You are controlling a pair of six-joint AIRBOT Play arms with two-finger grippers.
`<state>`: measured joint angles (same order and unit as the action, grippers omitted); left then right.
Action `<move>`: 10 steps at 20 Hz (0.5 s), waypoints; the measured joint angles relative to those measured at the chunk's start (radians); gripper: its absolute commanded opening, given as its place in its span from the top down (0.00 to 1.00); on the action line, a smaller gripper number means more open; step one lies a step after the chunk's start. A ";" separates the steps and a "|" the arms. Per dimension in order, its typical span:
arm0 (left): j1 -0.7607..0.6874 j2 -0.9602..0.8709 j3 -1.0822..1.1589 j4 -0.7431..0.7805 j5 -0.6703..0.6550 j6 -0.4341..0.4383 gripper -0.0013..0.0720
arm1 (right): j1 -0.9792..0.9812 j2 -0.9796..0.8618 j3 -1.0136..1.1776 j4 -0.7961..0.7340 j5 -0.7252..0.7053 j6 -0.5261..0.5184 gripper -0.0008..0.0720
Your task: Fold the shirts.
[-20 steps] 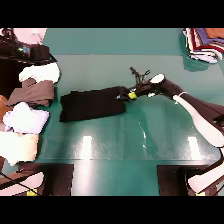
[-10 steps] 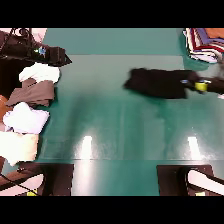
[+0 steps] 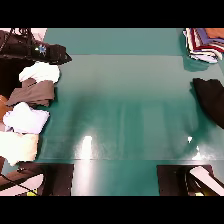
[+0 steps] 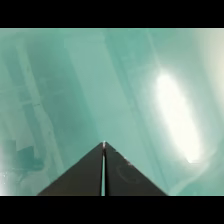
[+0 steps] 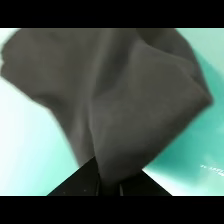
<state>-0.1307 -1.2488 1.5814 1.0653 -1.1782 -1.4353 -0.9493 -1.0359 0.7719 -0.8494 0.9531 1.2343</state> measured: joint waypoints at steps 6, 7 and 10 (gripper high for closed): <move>0.000 0.000 0.000 0.000 -0.009 -0.004 0.95 | -0.066 -0.047 0.010 -0.173 0.068 0.002 0.03; 0.000 0.000 0.000 0.000 -0.013 -0.004 0.95 | -0.069 -0.058 0.034 -0.231 0.098 0.014 0.03; 0.000 0.000 0.000 0.000 -0.025 -0.004 0.95 | -0.069 -0.082 0.127 -0.351 0.180 0.047 0.15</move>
<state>-0.1307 -1.2488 1.5814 1.0657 -1.2030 -1.4395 -1.0187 -1.1179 0.8986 -1.1999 1.1332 1.2808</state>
